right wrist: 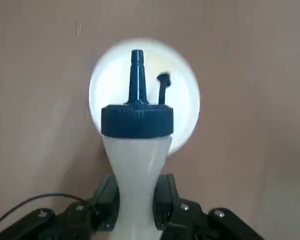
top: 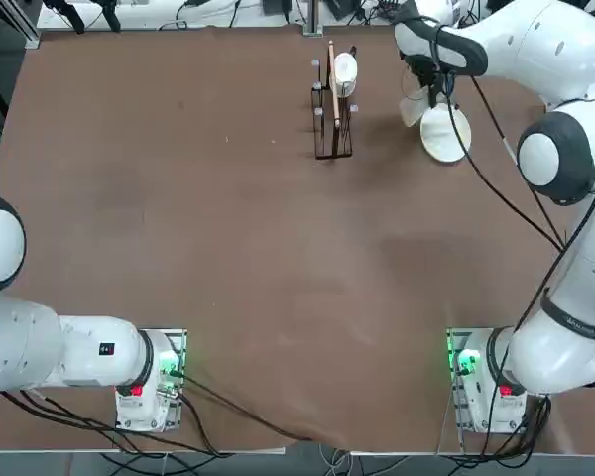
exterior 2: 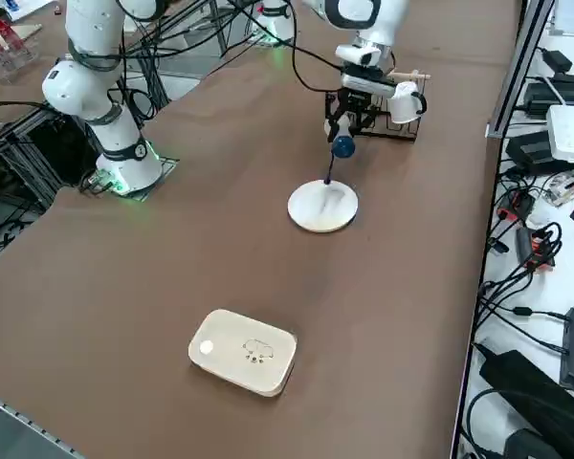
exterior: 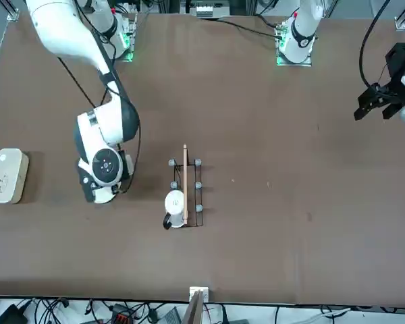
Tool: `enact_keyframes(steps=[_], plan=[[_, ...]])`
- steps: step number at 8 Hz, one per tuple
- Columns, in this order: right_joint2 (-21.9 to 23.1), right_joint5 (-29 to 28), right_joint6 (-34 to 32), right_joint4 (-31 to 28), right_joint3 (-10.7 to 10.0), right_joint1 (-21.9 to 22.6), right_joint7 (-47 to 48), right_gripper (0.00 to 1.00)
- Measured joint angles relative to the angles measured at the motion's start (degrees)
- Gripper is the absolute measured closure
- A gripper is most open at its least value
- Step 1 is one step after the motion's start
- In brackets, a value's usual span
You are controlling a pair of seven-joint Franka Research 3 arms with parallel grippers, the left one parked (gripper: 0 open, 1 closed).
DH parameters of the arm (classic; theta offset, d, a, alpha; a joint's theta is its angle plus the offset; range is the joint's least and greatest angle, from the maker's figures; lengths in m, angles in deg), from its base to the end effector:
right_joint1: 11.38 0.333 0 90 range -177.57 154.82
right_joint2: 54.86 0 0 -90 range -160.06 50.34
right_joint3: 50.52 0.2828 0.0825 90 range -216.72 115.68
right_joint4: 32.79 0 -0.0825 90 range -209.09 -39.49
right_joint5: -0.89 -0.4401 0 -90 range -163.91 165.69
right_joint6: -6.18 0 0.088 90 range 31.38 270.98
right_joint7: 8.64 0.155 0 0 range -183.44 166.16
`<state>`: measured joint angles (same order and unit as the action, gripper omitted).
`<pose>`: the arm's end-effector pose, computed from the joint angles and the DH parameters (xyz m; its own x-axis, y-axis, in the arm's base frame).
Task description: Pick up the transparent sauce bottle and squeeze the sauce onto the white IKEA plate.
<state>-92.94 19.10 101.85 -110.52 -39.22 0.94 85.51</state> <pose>0.6686 0.2257 0.2201 0.4158 -0.8895 0.1894 -0.8824 -0.3442 0.3208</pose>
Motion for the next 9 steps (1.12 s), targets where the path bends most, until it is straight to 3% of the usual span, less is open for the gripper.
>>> enact_keyframes(steps=[4,6,9], plan=[[-0.2,-16.6,1.8,-0.1,-0.1,-3.4,-1.6,0.63],[-1.4,-20.8,2.1,-0.8,-0.1,-4.8,-1.9,0.63],[-4.4,-22.2,2.5,-1.8,-0.1,-5.2,-3.3,0.63]])
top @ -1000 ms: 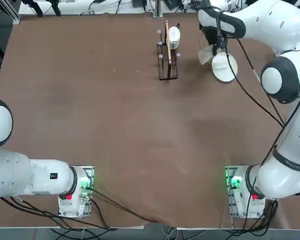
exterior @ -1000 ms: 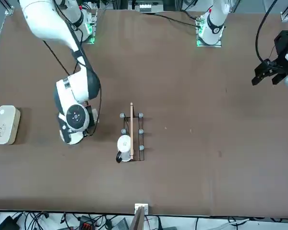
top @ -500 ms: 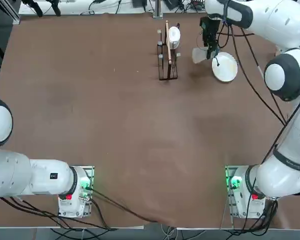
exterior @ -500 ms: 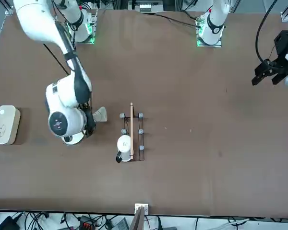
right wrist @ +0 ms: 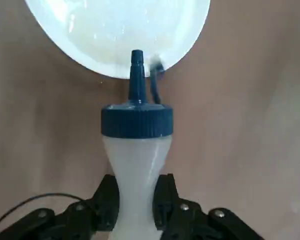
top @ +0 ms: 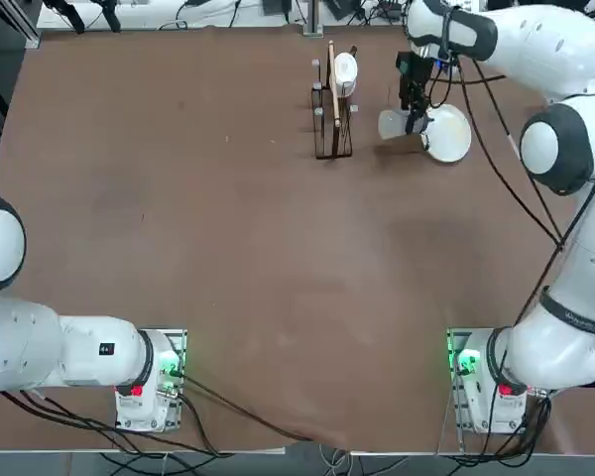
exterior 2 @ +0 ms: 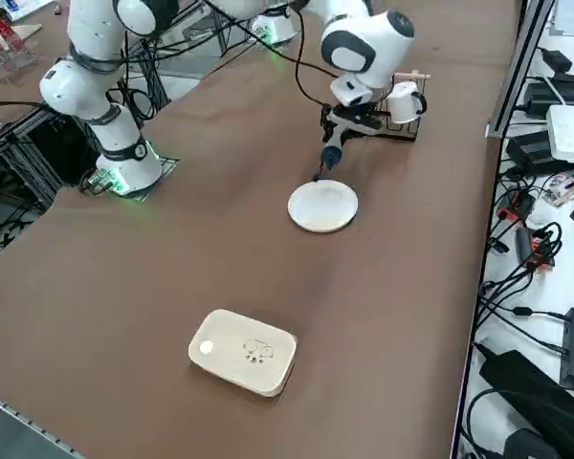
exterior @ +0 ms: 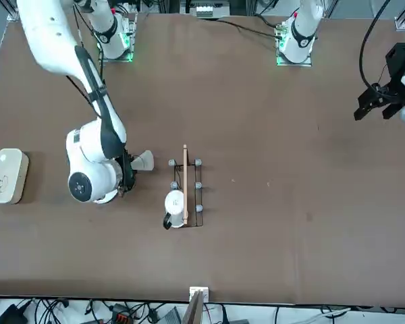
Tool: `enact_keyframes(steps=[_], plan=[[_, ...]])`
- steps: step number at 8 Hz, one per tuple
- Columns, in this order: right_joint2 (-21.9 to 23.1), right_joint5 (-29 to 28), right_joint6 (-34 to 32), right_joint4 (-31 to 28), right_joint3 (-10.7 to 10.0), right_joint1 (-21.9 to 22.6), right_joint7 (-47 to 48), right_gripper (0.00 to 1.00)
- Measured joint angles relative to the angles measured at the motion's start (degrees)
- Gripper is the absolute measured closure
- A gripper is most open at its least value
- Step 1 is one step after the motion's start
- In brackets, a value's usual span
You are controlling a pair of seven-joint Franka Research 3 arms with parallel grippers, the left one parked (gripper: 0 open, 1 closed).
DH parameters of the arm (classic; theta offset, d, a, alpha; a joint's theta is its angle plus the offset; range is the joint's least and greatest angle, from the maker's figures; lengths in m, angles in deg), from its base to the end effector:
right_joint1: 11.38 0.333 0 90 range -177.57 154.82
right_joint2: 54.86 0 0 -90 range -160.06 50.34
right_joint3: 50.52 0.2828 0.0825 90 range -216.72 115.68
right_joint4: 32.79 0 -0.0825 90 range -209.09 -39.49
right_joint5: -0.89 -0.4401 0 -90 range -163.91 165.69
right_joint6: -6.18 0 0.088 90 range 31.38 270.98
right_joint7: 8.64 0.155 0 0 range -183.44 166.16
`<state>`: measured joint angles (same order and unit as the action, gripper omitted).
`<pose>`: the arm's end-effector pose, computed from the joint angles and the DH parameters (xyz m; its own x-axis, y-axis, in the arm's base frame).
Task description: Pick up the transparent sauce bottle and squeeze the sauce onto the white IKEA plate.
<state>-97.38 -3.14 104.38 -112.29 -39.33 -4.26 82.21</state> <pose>0.6550 0.2154 0.1547 0.2124 -0.9596 -0.1844 -0.8775 -0.2703 0.3961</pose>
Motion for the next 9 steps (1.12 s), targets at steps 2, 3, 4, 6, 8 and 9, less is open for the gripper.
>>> enact_keyframes(steps=[2,3,4,6,8,9], plan=[[-0.7,-1.8,0.1,0.0,0.0,-0.8,-1.3,0.63],[-0.7,-3.2,0.1,0.0,0.0,-1.7,-2.6,0.63],[-0.8,-4.6,0.2,0.0,0.0,-2.8,-4.5,0.63],[-1.8,-6.3,1.0,0.0,-0.1,-4.7,-7.0,0.63],[-2.4,-8.8,1.8,0.0,-0.1,-6.4,-9.0,0.63],[-2.4,-10.1,1.9,0.1,-0.1,-7.6,-10.8,0.63]])
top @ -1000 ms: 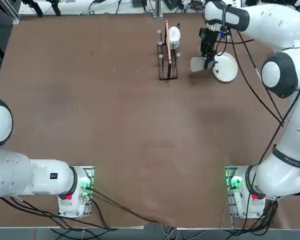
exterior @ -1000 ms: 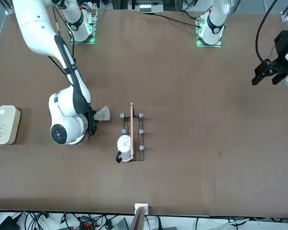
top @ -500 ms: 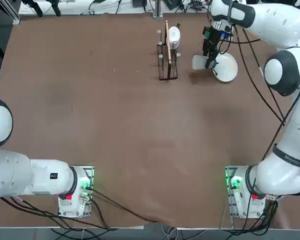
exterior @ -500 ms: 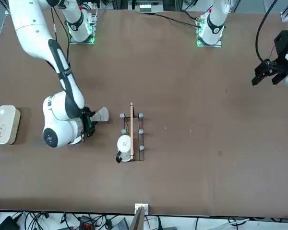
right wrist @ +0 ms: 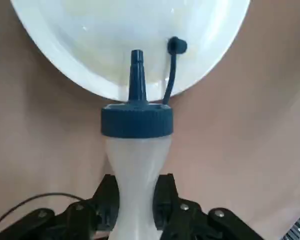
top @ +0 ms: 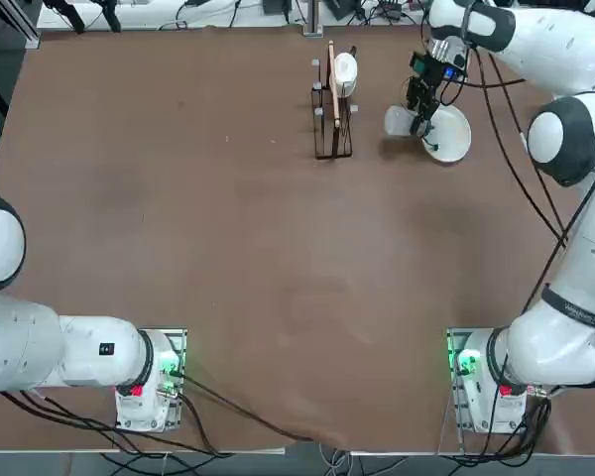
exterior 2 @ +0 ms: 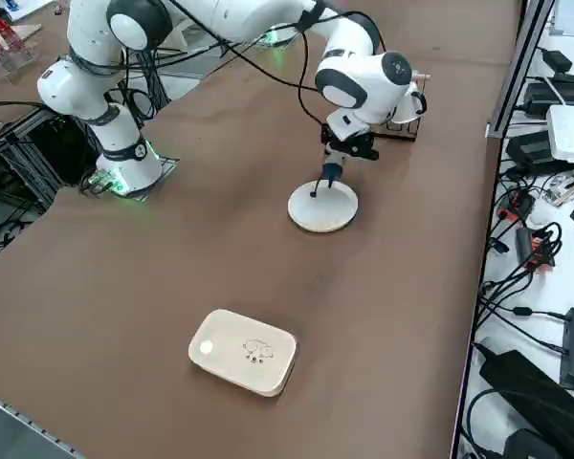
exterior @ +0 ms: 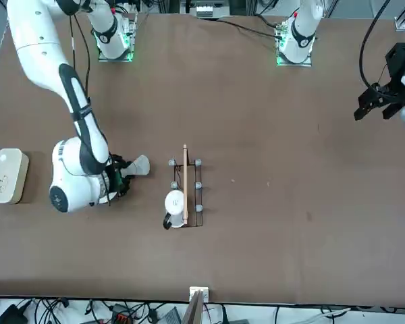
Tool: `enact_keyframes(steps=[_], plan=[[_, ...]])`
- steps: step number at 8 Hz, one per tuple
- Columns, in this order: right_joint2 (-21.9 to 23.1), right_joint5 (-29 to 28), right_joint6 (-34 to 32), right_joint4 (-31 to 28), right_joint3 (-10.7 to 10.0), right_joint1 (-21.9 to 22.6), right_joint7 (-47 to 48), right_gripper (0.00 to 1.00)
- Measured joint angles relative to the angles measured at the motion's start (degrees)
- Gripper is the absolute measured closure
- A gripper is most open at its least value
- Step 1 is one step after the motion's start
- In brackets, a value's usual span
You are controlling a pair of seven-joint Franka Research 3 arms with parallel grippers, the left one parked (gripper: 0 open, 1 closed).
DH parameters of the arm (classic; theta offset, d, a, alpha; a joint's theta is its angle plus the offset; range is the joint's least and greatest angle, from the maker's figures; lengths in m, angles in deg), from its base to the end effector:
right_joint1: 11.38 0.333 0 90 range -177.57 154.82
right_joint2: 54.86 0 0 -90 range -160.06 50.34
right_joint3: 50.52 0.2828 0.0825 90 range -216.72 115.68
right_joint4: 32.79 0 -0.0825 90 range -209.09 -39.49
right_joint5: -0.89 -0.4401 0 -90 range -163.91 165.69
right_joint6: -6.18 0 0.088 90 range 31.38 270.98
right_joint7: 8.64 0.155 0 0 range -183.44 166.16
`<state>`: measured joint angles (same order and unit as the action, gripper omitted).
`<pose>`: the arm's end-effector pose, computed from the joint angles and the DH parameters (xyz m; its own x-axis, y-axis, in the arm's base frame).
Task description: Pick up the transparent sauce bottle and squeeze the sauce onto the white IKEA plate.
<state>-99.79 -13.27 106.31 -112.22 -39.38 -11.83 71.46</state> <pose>0.6751 0.1506 0.1337 0.1421 -0.9059 -0.3989 -0.8922 -0.2917 0.3448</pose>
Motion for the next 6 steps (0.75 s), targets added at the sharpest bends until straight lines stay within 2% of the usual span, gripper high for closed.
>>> enact_keyframes(steps=[3,6], plan=[[0.0,-3.2,-0.2,0.1,0.0,-4.8,-5.3,0.63],[0.1,-5.9,-4.4,0.1,0.0,-9.1,-11.6,0.63]])
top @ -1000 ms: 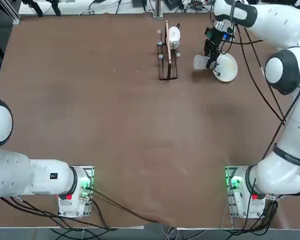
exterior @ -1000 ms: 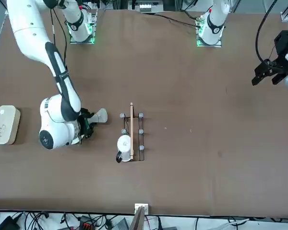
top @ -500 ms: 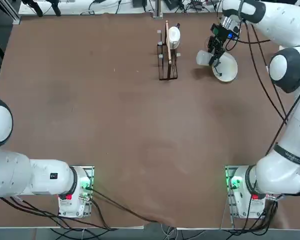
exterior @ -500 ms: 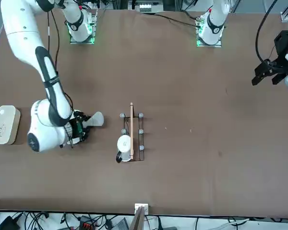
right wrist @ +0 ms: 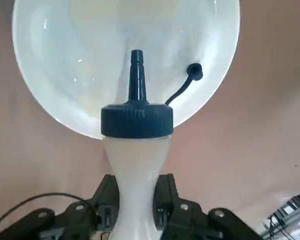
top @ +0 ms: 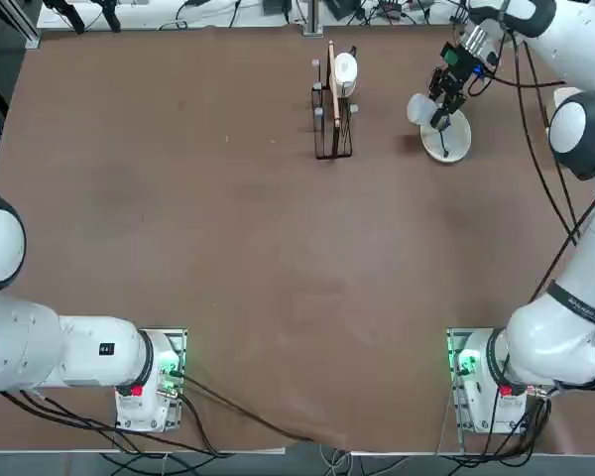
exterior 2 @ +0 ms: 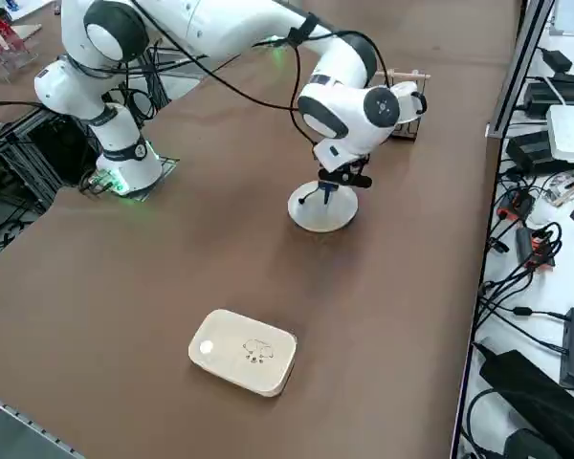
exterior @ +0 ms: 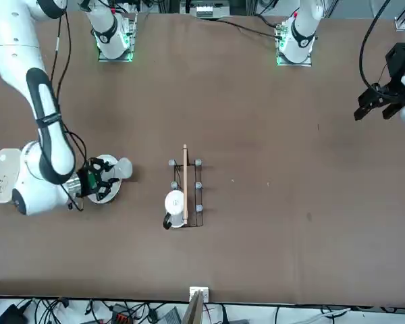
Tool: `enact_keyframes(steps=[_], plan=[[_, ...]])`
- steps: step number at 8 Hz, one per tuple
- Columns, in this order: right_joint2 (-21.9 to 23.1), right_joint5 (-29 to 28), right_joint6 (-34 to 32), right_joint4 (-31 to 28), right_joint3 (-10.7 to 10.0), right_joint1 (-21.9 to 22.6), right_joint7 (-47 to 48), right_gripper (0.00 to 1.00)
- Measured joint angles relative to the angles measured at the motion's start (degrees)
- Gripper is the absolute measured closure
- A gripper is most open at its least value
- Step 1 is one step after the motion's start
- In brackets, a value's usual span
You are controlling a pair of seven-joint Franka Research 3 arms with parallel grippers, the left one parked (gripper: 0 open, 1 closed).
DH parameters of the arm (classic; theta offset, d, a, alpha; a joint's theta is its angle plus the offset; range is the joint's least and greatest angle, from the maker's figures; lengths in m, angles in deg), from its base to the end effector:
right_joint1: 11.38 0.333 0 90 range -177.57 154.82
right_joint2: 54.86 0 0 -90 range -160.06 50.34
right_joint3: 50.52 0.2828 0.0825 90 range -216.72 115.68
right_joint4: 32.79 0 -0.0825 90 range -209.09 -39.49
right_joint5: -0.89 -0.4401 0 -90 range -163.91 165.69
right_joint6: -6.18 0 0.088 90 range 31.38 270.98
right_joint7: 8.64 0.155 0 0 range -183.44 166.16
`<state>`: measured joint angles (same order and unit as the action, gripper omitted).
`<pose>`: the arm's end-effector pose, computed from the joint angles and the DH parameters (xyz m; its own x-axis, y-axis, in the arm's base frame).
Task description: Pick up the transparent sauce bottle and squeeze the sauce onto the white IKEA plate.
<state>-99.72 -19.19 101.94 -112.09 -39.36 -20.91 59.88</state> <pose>0.6809 0.0583 0.1407 0.1232 -0.8220 -0.5559 -0.8986 -0.3302 0.2891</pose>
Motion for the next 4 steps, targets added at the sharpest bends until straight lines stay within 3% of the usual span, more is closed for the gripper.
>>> enact_keyframes(steps=[4], plan=[[0.0,-2.1,-6.2,0.0,0.0,-3.5,-4.1,0.63]])
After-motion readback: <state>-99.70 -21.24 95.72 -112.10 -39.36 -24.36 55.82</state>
